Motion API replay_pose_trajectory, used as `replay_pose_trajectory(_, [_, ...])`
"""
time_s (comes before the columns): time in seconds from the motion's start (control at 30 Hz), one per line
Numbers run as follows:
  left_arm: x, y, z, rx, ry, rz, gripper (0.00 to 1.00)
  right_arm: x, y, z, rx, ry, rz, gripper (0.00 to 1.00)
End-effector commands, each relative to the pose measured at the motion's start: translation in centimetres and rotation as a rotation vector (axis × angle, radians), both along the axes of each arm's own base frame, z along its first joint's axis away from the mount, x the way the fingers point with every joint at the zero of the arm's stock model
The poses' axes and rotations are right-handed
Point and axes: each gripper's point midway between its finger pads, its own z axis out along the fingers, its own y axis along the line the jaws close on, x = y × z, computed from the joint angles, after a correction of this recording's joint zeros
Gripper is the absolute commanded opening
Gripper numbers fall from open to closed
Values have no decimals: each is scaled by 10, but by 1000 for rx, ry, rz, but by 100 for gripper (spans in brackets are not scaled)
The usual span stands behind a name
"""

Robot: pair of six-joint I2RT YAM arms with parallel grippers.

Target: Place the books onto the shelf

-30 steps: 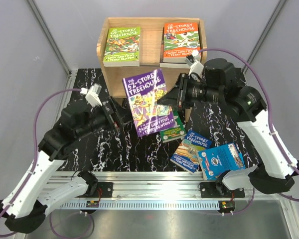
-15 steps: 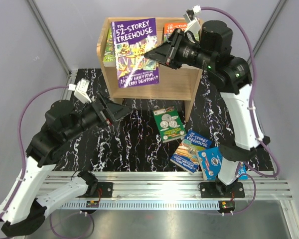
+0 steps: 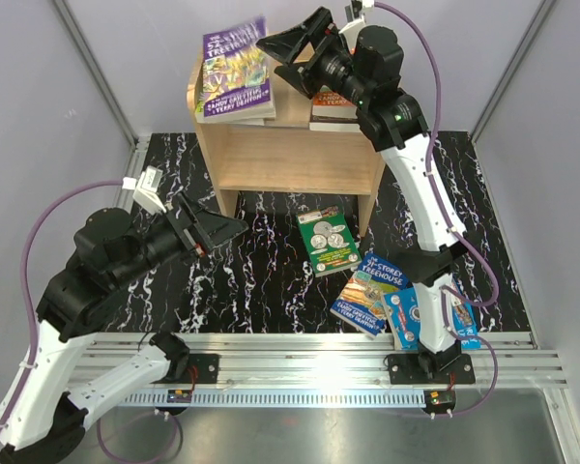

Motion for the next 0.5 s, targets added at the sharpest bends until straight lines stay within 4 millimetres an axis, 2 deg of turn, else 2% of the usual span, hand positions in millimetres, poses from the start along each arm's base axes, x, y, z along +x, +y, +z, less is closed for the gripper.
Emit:
replay_pose_trajectory(0.0, [-4,3,16,-31,-34,5,99,-5,-13,47,95,-136,-48,100])
replay_pose_trajectory(0.13, [-2,1,14,-22,-32,-2,99,-17,-24,62,95,-169,-66,100])
replay_pose_trajectory(0.2, [0,-1,16,-17,-35,-5,99,-19,-27,62,81,-171,-78,100])
replay_pose_trajectory(0.23, [4,-4,14,-2,-34,-9,99,-28,-34,71,86,-185,-83,100])
replay_pose_trajectory(0.3, [8,-5,19,10,-45,-10,99,-30,-37,67,58,-184,-92,100])
replay_pose_trajectory(0.33, [14,-10,16,33,-39,-13,99,-38,-43,74,57,-199,-100,100])
replay_pose_trajectory(0.4, [21,-12,25,41,-59,-7,99,-41,-47,70,18,-199,-112,100])
replay_pose_trajectory(0.47, [36,-20,24,70,-51,-5,99,-48,-55,71,-9,-198,-130,100])
